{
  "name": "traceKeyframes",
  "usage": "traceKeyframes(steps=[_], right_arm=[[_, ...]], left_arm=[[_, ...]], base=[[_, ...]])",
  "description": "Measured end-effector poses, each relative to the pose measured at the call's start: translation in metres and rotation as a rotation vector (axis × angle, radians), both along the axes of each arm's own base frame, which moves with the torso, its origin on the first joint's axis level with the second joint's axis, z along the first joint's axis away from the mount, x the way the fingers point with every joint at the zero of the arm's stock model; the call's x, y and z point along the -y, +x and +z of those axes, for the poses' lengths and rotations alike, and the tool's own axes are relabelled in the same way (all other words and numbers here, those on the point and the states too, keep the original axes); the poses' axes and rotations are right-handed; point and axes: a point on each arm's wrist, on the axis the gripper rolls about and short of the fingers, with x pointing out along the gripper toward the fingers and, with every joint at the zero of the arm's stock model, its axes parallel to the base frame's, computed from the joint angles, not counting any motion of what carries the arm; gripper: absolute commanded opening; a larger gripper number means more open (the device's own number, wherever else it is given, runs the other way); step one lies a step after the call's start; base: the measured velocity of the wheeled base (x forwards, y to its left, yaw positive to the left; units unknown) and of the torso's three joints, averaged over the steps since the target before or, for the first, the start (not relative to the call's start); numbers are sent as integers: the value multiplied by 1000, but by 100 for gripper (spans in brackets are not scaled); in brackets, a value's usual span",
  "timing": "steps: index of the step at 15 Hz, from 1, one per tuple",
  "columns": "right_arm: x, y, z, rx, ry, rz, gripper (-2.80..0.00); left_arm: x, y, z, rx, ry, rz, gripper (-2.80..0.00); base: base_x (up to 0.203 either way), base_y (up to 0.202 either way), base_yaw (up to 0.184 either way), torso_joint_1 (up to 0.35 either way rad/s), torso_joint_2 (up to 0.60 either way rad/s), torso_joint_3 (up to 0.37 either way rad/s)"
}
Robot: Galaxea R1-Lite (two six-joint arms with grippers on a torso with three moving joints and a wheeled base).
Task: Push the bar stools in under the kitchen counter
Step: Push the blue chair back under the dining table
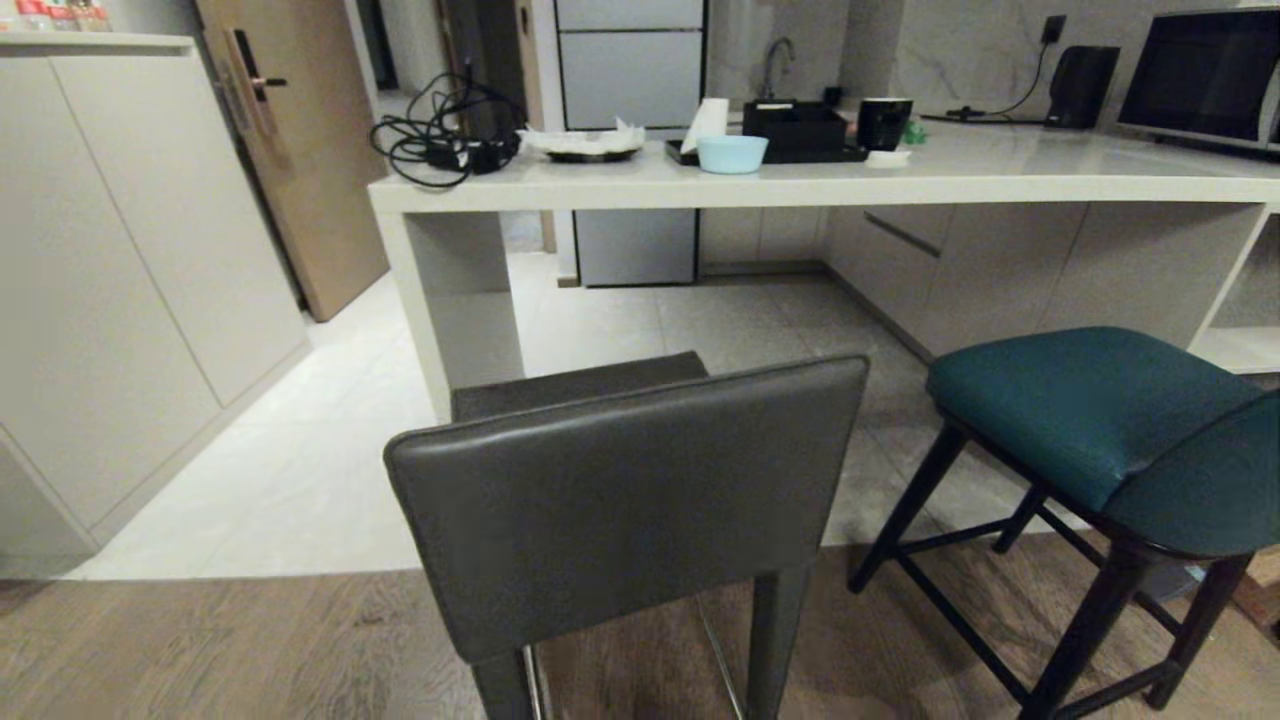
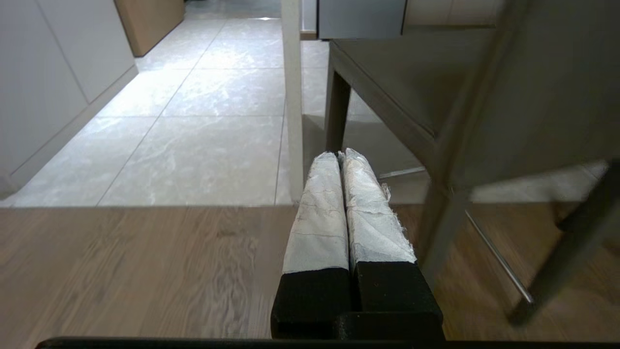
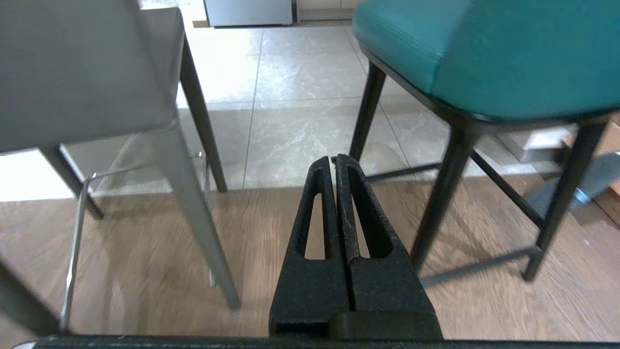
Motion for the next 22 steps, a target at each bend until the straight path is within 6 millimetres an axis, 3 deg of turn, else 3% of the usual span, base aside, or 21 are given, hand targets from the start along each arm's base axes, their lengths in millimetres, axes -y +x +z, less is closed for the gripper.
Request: traceKeyframes(steps=[9, 22], right_arm=[[0, 0, 0, 0, 1, -1, -280], [0, 0, 0, 0, 0, 0, -280]], left_arm=[[0, 0, 0, -1, -1, 0, -280], [0, 0, 0, -1, -1, 0, -280]], base=[[-23, -8, 0, 0, 0, 1], [0, -191, 2, 1, 4, 2]])
